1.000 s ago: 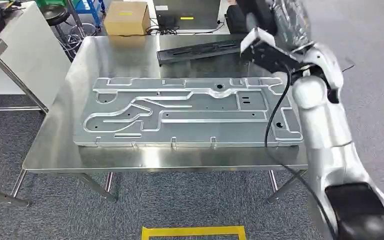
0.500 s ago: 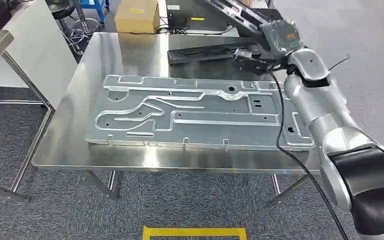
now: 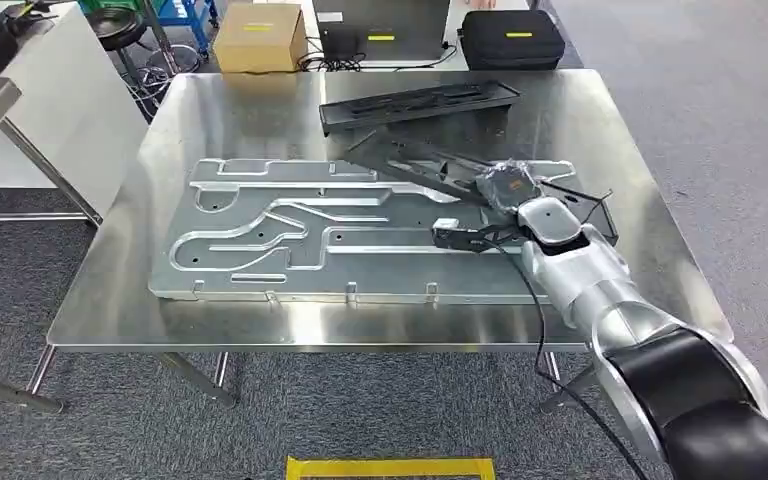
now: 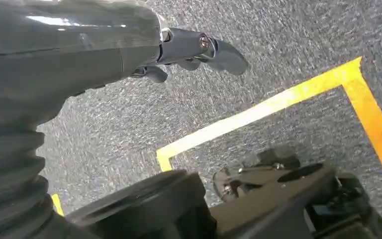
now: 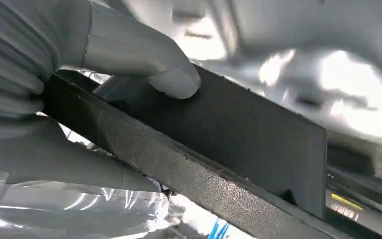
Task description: Take the parts from the cabinet and place them on the table.
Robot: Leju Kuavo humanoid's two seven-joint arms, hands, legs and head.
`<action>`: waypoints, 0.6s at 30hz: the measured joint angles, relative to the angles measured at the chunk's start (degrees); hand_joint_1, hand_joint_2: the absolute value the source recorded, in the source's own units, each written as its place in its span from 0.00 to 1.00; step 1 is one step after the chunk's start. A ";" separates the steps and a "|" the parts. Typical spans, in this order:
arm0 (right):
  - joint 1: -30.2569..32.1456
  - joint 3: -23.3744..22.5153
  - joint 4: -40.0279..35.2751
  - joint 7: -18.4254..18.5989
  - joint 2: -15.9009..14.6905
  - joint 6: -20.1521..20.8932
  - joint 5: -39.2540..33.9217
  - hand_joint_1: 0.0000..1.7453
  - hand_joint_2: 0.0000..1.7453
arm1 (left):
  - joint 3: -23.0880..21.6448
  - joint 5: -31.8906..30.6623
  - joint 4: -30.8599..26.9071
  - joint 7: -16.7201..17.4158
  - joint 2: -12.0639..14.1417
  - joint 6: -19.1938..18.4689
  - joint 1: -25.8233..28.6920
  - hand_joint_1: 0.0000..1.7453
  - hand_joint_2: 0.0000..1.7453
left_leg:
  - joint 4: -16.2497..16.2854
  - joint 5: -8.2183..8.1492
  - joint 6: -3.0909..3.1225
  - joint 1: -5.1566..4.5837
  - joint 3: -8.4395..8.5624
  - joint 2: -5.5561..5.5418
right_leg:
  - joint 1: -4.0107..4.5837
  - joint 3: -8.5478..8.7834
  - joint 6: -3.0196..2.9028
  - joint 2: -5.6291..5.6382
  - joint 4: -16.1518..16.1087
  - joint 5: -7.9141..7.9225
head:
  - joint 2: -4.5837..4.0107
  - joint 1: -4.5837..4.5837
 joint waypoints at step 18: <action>-0.71 -0.39 1.81 0.72 0.59 0.94 2.03 0.00 0.00 | -0.04 -0.07 0.02 4.17 0.02 -0.42 0.99 0.00 0.00 | -14.52 5.69 2.32 0.13 6.63 0.01 | -0.40 -0.14 2.57 0.27 1.39 -0.61 | 0.00 0.02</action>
